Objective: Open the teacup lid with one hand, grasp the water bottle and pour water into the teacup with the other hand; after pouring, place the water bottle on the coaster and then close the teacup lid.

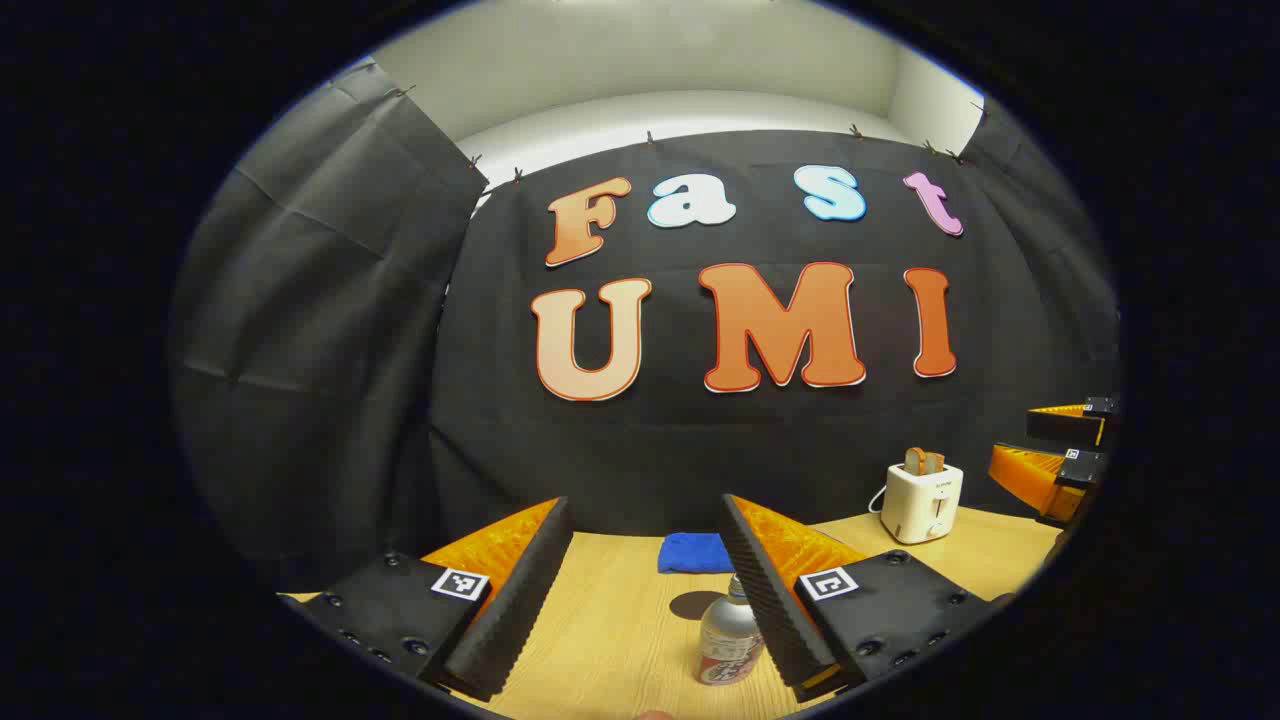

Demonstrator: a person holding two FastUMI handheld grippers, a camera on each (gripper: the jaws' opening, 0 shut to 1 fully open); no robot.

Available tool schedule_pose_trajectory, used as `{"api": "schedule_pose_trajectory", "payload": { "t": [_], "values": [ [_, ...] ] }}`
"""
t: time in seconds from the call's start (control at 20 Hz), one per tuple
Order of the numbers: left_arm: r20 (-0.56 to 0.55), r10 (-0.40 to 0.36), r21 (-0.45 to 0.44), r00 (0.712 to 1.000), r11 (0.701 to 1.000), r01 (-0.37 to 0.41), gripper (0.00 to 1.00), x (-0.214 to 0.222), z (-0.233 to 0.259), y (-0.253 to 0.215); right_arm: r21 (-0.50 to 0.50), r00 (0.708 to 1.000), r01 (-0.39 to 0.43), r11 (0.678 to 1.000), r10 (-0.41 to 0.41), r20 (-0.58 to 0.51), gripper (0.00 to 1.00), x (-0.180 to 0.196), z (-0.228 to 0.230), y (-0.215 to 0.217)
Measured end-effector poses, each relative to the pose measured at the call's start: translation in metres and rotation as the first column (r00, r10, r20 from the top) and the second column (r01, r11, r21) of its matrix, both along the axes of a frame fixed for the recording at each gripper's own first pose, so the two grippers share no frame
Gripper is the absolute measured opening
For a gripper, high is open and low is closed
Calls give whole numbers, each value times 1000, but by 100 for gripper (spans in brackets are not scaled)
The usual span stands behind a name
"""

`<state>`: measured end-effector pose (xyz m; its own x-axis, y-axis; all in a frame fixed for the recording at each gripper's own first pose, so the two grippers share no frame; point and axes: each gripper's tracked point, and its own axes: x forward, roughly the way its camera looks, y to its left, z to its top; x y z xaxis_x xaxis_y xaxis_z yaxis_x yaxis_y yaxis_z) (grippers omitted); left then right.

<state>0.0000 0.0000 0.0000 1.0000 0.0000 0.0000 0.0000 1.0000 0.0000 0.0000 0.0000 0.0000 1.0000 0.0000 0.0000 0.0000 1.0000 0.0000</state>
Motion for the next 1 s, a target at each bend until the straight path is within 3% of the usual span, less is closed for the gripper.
{"api": "schedule_pose_trajectory", "payload": {
  "t": [0.75,1.0],
  "values": [
    [-15,-17,-18,1000,1000,17,94,5,-7,-12,22,998,-37,999,38,-44,98,14,-17,0],
    [-28,-59,-5,998,998,59,97,4,-18,-24,39,994,-67,997,70,-88,96,21,-38,13]
  ]
}}
